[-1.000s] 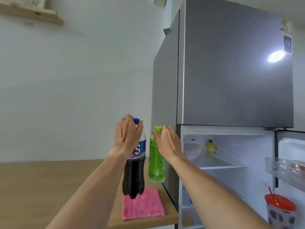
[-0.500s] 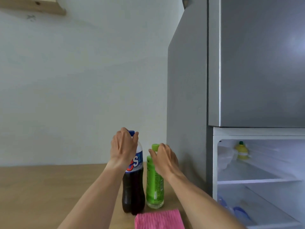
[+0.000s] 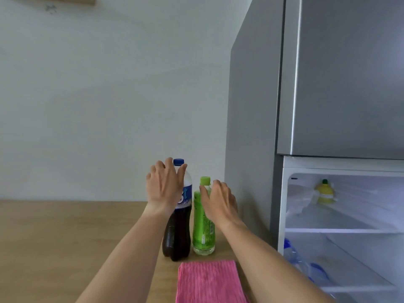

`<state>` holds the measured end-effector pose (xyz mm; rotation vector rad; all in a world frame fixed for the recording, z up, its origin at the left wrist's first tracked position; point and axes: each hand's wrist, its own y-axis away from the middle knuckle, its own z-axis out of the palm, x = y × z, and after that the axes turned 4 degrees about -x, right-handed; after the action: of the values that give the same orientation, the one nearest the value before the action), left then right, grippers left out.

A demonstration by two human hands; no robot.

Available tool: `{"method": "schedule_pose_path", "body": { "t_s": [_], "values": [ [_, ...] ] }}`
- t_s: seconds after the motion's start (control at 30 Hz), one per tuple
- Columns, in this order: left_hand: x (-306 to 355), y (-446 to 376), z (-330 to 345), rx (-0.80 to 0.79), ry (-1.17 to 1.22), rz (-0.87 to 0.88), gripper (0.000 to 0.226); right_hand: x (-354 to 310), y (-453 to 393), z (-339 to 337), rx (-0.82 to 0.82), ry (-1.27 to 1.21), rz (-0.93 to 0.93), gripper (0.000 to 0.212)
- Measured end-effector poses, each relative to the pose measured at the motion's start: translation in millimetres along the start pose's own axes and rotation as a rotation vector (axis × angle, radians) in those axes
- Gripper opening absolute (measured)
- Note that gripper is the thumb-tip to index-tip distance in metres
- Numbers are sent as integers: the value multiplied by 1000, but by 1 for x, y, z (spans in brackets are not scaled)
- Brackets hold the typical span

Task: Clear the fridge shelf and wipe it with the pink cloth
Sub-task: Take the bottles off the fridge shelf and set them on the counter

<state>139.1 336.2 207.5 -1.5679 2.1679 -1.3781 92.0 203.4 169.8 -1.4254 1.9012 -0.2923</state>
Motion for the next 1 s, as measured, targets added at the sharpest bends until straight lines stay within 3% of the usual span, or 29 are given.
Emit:
{"method": "schedule_pose_path", "body": {
  "t_s": [0.1,0.2,0.57,0.8,1.0],
  "values": [
    [1,22,-8,-8,-19,-6,48,4,16,-11,4,1,-48,46],
    [3,46,-18,-35,-2,-14,45,6,31,-25,38,40,-99,57],
    [40,135,-33,-105,130,144,44,36,121,-73,76,117,-145,65],
    [98,190,-19,-190,227,256,43,104,167,-98,82,145,59,63],
    [155,234,14,-325,369,408,33,166,191,-116,-88,198,237,55]
  ]
}}
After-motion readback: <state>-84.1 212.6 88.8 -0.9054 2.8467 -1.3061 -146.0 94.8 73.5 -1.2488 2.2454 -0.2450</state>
